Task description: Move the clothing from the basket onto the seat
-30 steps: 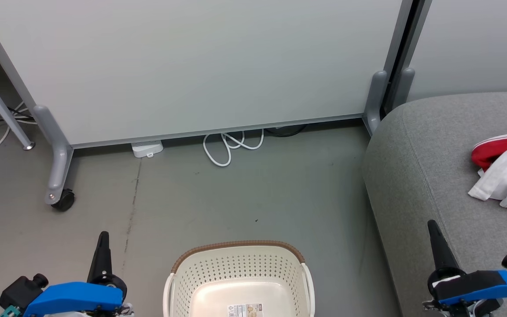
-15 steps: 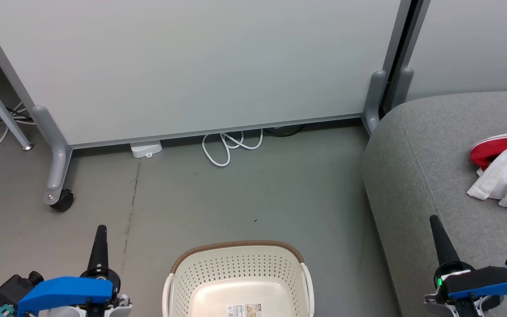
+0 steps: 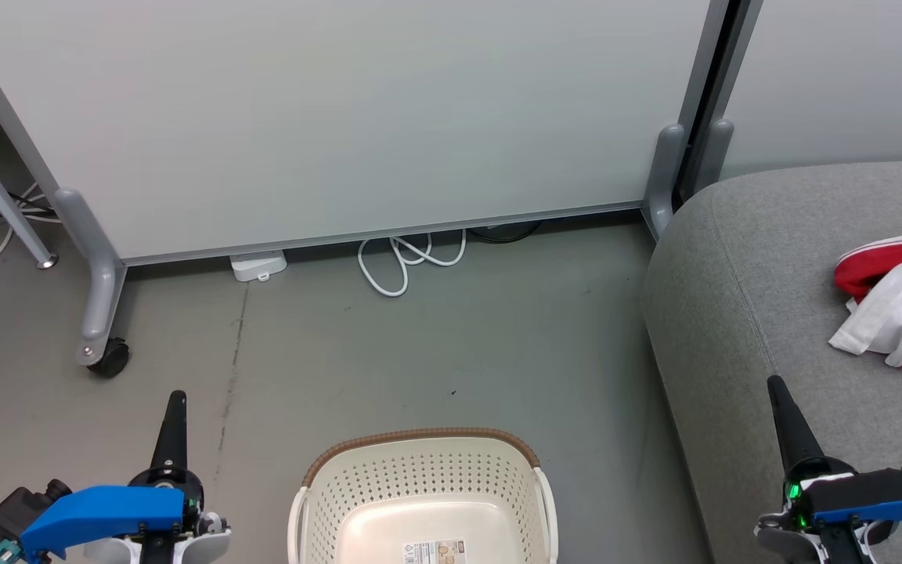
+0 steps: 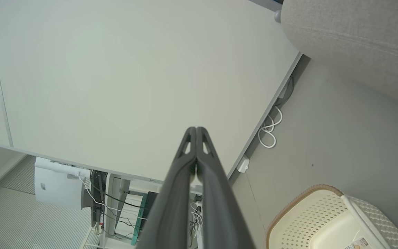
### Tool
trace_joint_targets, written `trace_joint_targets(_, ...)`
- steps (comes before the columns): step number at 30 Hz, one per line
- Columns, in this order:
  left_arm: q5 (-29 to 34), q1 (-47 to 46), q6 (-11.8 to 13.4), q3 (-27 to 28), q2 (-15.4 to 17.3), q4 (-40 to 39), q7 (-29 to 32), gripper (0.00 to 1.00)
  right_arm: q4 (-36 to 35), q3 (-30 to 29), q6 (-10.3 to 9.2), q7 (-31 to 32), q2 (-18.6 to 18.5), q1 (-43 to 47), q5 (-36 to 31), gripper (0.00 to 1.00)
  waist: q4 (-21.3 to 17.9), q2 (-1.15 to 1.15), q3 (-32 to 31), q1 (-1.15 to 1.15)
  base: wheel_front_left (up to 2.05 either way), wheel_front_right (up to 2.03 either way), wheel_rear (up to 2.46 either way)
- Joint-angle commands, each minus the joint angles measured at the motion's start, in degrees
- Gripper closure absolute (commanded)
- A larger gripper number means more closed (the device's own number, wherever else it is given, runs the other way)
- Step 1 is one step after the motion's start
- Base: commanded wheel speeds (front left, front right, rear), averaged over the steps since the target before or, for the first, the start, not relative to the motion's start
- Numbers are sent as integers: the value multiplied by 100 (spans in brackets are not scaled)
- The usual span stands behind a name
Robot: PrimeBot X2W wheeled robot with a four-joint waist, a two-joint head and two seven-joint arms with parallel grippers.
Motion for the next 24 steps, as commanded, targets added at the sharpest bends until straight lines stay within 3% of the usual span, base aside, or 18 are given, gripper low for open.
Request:
trace_joint_targets(1,-103,-127,-8,52,7,-57,41,100,-62,-16,3,23,-28,-114,125,100,-1,0,0,0,0,0,0)
trace_joint_targets(24,-1006,-211,-10,227,-54,-156,325,100,-87,-73,4,246,-33,-182,1220,100,-32,0,3,0,0,0,0)
